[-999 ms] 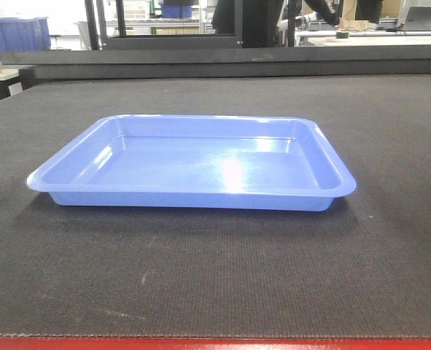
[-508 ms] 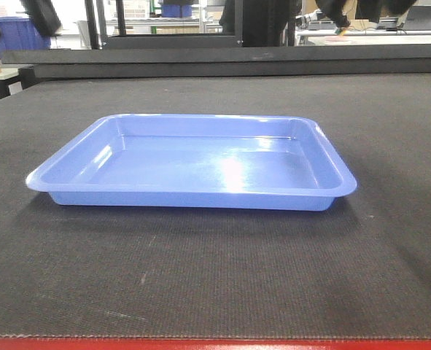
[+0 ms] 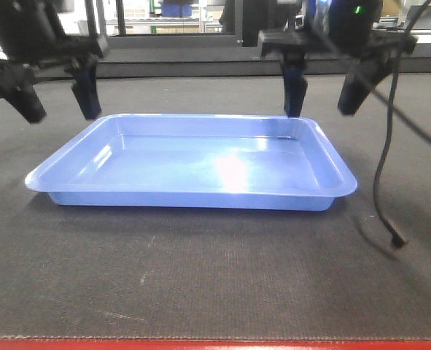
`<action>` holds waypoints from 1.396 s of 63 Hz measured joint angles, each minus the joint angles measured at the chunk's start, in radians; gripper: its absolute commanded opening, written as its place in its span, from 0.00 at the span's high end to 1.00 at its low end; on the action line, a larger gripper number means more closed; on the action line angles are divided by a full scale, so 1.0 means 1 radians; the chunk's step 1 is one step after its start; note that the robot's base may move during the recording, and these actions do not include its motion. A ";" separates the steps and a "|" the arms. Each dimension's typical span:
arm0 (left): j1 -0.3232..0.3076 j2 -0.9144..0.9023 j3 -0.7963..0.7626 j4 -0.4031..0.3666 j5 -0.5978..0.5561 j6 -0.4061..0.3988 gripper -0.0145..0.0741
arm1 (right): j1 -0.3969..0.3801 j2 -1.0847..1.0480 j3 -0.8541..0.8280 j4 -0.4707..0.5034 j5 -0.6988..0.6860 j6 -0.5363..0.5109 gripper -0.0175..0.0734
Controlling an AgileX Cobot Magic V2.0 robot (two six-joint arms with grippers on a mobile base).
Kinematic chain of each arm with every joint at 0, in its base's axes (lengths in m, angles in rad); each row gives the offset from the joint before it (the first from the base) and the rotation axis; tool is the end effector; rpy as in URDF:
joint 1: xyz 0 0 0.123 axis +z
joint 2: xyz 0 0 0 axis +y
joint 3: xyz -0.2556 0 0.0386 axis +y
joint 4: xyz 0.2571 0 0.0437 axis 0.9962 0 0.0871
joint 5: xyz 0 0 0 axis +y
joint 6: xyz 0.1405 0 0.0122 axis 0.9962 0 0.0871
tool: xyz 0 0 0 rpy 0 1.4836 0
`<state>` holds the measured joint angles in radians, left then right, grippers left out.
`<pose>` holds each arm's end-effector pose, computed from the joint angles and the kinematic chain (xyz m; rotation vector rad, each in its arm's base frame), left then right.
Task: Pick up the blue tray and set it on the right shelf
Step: 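Close both grippers on the tray's opposite side rims, then lift the tray off the table with both grippers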
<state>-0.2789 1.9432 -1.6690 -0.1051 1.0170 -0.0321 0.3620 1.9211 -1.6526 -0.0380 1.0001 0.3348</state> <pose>0.4185 -0.1329 0.1885 0.2894 2.7717 -0.2173 0.4102 0.1505 0.1933 -0.0572 2.7596 0.1391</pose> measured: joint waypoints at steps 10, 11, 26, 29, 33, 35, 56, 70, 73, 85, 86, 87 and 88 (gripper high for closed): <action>-0.004 0.037 -0.004 0.000 -0.002 -0.004 0.37 | -0.018 0.049 0.000 0.000 -0.005 0.000 0.23; -0.004 0.040 -0.004 0.000 -0.004 -0.004 0.37 | -0.020 0.050 0.000 0.000 -0.005 0.000 0.23; -0.004 0.085 -0.007 0.000 -0.009 -0.006 0.37 | -0.031 0.071 0.000 -0.003 -0.021 0.002 0.23; -0.004 0.090 -0.007 0.000 -0.009 -0.006 0.37 | -0.031 0.076 0.000 -0.003 -0.023 0.002 0.23; -0.004 0.096 -0.007 0.000 -0.011 -0.006 0.37 | -0.031 0.083 -0.002 -0.003 -0.026 0.002 0.23; -0.004 0.096 -0.007 0.000 -0.013 -0.008 0.37 | -0.031 0.091 -0.002 0.000 -0.028 0.002 0.24; -0.004 0.103 -0.007 -0.002 -0.015 -0.008 0.42 | -0.031 0.135 -0.003 0.028 -0.036 0.002 0.51; -0.004 0.104 -0.007 -0.004 -0.014 -0.010 0.79 | -0.033 0.135 -0.005 0.038 -0.043 0.013 0.74; -0.004 0.104 -0.007 -0.004 -0.014 -0.010 0.90 | -0.033 0.135 -0.005 0.038 -0.043 0.013 0.75; -0.004 0.104 -0.009 -0.019 -0.011 -0.033 0.88 | -0.033 0.133 -0.005 0.038 -0.036 0.018 0.75; -0.004 0.104 -0.009 -0.021 -0.009 -0.033 0.88 | -0.033 0.133 -0.005 0.038 -0.034 0.018 0.75; -0.004 0.104 -0.009 -0.021 -0.009 -0.033 0.88 | -0.033 0.133 -0.005 0.038 -0.032 0.018 0.75; -0.004 0.104 -0.012 -0.021 -0.006 -0.035 0.88 | -0.033 0.131 -0.005 0.038 -0.029 0.020 0.75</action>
<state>-0.2831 2.0474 -1.6805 -0.1262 1.0107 -0.0673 0.3286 2.0524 -1.6572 0.0000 0.9713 0.3544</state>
